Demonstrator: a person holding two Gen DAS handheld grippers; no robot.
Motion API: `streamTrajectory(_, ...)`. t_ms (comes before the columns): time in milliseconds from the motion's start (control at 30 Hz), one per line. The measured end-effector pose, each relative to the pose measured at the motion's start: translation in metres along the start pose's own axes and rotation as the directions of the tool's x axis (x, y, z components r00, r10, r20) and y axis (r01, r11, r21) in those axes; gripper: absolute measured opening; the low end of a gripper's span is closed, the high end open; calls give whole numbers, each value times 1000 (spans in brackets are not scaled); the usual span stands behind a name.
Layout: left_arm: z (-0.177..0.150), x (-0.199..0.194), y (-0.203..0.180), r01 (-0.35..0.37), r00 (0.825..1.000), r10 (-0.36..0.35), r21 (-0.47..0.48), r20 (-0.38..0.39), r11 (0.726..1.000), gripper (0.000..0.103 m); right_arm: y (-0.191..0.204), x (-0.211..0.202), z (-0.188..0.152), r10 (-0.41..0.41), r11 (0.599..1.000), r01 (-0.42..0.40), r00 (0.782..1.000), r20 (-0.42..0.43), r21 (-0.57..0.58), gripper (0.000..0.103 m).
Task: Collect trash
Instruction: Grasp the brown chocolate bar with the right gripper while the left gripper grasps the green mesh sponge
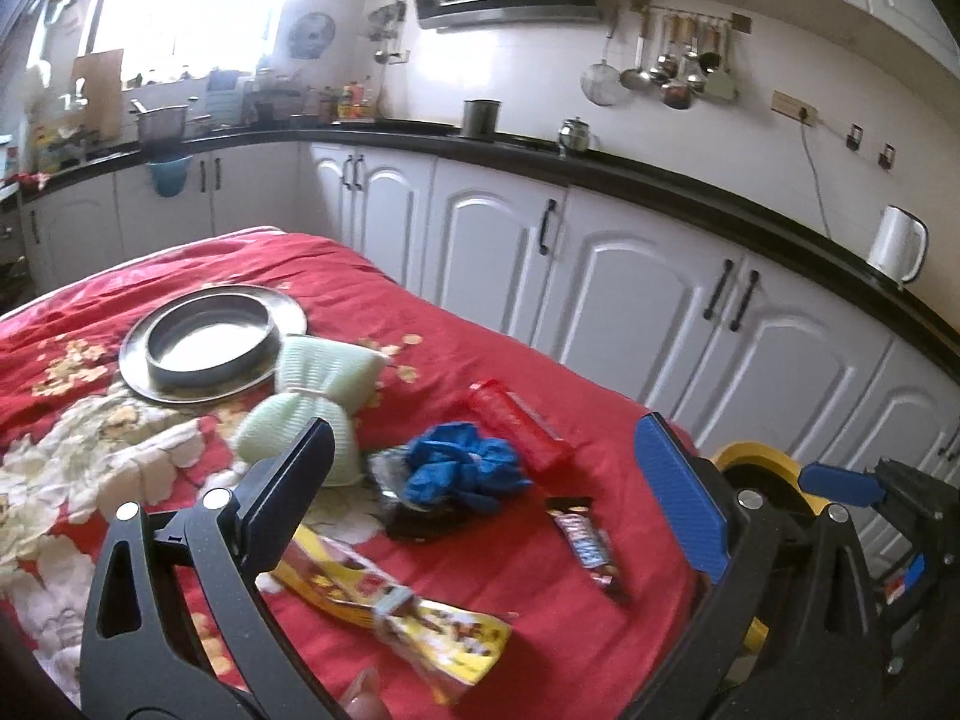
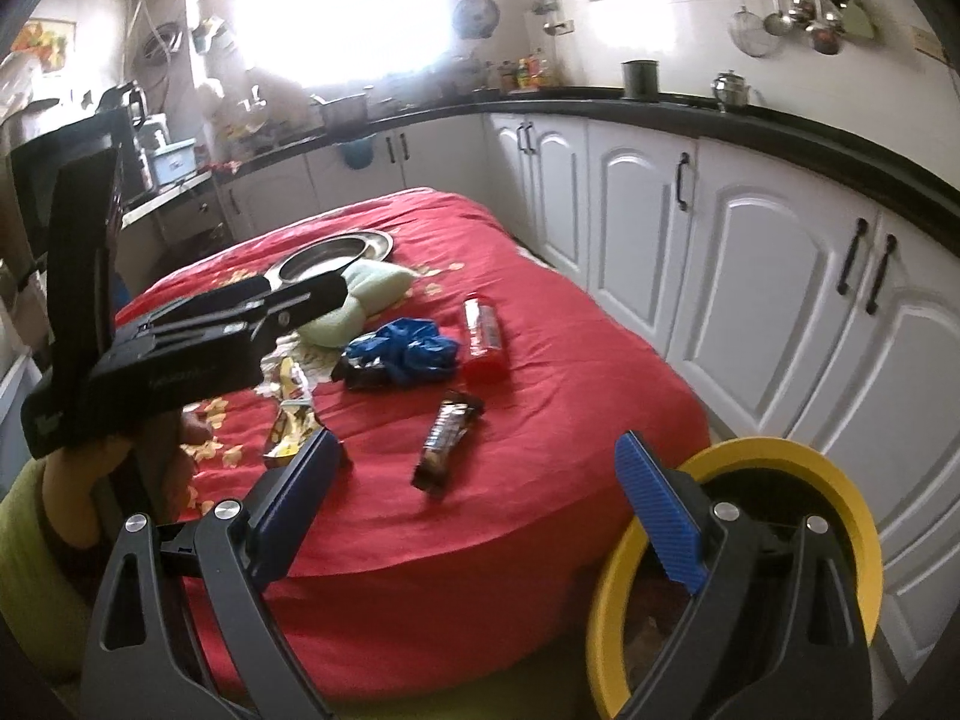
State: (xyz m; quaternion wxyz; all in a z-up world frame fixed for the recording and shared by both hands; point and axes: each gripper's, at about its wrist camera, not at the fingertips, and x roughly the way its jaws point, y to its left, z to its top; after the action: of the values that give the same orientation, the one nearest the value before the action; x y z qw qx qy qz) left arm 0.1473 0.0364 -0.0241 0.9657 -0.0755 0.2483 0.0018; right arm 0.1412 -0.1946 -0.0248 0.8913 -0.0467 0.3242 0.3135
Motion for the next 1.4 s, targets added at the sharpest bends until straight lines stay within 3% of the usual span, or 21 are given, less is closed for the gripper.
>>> streamTrajectory(433, 0, 13, 67, -98, 995, 95, -106, -34, 990, 92, 14, 63, 5, 62, 998, -61, 991, -117, 11, 90)
streamTrajectory(833, 5, 57, 97, -132, 979, 113, -107, -167, 985, 92, 18, 118, 3, 79, 997, -73, 973, -216, 35, 72)
streamTrajectory(1100, 7, 90, 95, -156, 959, 139, -52, -248, 986, 92, 11, 124, -4, 86, 996, -77, 970, -226, 48, 65)
streamTrajectory(1267, 8, 109, 97, -170, 942, 149, -46, -299, 984, 92, 8, 125, -5, 80, 996, -71, 972, -223, 47, 55)
streamTrajectory(1400, 5, 119, 100, -181, 930, 153, -54, -335, 982, 90, 6, 125, -5, 79, 997, -71, 972, -220, 44, 41)
